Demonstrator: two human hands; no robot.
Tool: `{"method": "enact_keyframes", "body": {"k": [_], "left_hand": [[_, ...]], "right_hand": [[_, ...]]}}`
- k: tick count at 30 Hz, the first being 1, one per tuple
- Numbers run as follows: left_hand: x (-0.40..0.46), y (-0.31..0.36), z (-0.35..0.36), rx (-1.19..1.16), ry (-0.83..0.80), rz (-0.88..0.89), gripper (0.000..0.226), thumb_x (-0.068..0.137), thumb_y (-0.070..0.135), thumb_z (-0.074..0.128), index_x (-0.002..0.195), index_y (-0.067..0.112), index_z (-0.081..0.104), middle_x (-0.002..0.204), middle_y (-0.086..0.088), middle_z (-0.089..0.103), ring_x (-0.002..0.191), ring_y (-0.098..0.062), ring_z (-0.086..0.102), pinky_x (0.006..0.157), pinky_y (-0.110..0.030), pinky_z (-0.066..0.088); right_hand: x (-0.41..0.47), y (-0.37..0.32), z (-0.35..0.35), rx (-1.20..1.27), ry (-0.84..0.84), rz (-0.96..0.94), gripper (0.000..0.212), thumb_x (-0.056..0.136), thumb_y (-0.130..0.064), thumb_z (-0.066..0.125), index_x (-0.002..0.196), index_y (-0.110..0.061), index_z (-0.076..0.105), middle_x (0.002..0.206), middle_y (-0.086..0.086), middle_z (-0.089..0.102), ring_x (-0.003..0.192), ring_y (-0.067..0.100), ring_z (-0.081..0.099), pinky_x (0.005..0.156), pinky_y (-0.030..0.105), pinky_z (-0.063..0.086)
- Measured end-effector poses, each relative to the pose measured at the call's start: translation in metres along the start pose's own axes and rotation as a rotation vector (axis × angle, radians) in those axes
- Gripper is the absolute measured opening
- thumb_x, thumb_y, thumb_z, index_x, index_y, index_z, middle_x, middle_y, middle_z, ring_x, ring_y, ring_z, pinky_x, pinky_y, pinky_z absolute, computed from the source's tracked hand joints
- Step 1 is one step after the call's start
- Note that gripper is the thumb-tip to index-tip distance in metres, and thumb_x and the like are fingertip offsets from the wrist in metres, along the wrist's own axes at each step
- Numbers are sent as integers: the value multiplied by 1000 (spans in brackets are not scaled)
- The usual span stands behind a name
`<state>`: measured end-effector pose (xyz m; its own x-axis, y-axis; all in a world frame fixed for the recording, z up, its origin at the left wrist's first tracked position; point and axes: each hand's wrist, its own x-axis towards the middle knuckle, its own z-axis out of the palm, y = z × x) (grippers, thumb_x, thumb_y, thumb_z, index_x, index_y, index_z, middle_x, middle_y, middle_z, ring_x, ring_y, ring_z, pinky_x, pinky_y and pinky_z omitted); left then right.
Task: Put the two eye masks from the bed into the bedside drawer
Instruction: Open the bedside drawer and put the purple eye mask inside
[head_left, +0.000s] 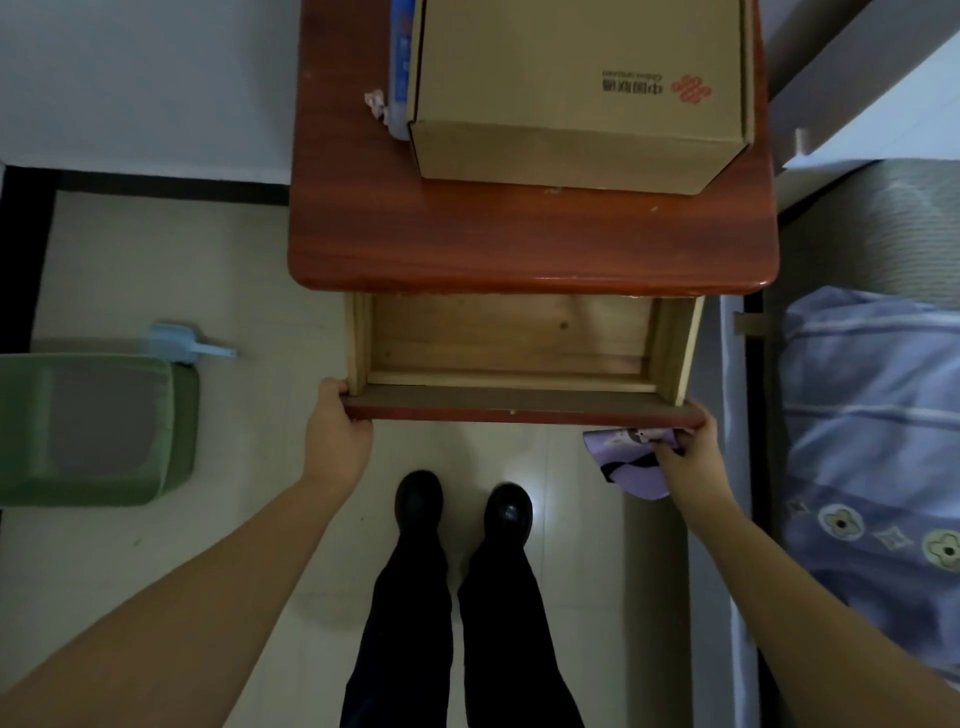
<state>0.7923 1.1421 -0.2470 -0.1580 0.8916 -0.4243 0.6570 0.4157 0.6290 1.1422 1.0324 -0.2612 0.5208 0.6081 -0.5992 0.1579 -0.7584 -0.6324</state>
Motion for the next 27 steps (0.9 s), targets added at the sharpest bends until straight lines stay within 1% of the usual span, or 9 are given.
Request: {"method": "enact_keyframes", "body": {"k": [4,7,9,12,14,16,19,23,27], "left_hand": [[-2,-2,9,-21,12,-17,31,87,-8,45,117,1,46,85,-2,57,71,-10,52,70,-30,49],[-11,5,5,63,18,27,62,83,-14,42,141,1,27,141,-24,38,127,-31,41,110,-39,33],[-31,19,1,167,83,186,68,81,-13,45,143,2,23,149,-24,27,138,-32,27,116,-42,25],[-78,55,6,-75,-210,189,47,91,7,51,135,11,38,133,-11,49,124,-21,46,105,-29,39],[-103,82,13,-396,-502,-114,32,92,21,55,122,18,46,115,-4,59,101,-14,59,82,-15,49],[-112,96,20,-636,-608,-322,29,90,26,57,117,17,50,108,-3,64,91,-12,65,75,-20,54],[-86,105,17,-687,-483,-360,21,94,19,51,114,16,56,99,2,68,80,-13,66,60,-21,55],[-20,97,13,-303,-399,-276,25,94,15,50,112,1,59,98,-18,65,65,-24,60,50,-27,52],[33,85,20,-29,-327,-164,25,96,20,46,114,2,53,92,-21,64,54,-19,58,37,-20,47]], "right_hand": [[1,2,3,71,-6,16,67,87,-2,56,140,-29,24,119,-1,53,108,16,52,92,33,41],[-10,-11,1,77,-64,121,47,87,-1,56,129,-15,41,119,10,59,104,24,57,92,39,46],[-30,-26,1,266,-221,328,28,86,7,51,112,-3,55,106,22,66,85,28,64,79,38,55],[-68,-69,13,664,-464,446,31,87,10,43,112,1,59,88,13,75,79,23,70,65,30,59],[-85,-95,31,867,-432,353,31,89,7,43,114,-1,58,94,13,73,86,24,69,71,32,59],[-94,-117,53,948,-312,301,29,89,9,42,114,3,55,95,15,68,85,26,65,75,35,55],[-90,-134,77,678,-270,256,18,87,5,47,102,2,55,86,9,63,75,19,62,65,30,52],[-53,-140,98,104,-303,111,3,86,-19,57,88,-16,58,87,7,63,74,21,57,65,32,50],[-7,-147,124,-313,-282,-95,44,90,-27,55,50,-17,37,51,6,41,52,22,40,55,33,33]]}}
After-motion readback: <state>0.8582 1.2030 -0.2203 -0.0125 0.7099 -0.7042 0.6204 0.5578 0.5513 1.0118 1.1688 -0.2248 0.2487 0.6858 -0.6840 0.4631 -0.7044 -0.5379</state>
